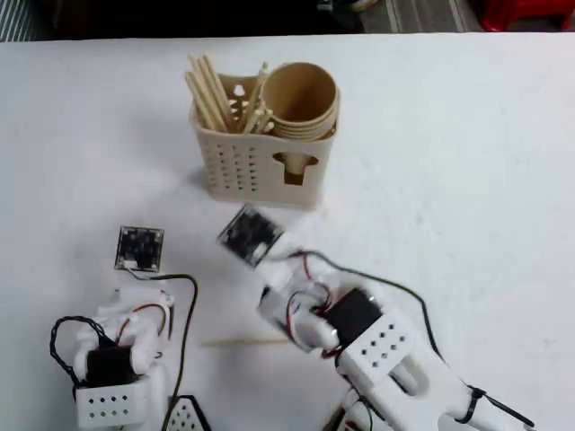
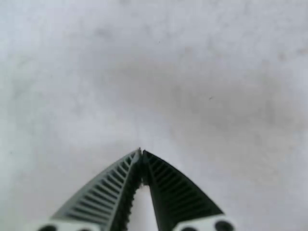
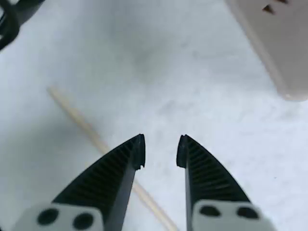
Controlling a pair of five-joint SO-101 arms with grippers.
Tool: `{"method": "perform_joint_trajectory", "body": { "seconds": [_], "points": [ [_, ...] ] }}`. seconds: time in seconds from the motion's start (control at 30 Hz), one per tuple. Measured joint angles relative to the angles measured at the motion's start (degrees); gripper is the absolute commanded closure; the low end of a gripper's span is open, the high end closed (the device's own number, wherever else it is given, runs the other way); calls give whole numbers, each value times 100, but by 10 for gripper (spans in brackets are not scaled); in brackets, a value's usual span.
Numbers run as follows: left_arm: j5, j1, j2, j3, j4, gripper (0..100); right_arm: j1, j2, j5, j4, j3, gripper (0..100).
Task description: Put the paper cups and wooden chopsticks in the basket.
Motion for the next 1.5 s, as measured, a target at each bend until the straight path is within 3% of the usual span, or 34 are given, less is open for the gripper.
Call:
{"method": "perform_joint_trajectory", "body": {
  "seconds": [0.17, 0.37, 0.57, 1.0, 1.3, 1.5],
  "points": [
    [0, 0, 0, 0, 0, 976, -246, 149, 0, -9, 114, 875],
    [0, 0, 0, 0, 0, 976, -554, 1609, 9, -44, 18, 875],
    [0, 0, 0, 0, 0, 976, -571, 2796, 9, -62, -334, 875],
    [9, 0, 0, 0, 0, 976, -589, 3895, 308, -651, -466, 879],
    [9, 0, 0, 0, 0, 976, -360, 3833, 299, -730, -545, 876],
    [9, 0, 0, 0, 0, 976, -220, 2690, 290, -255, -527, 876]
  ]
}}
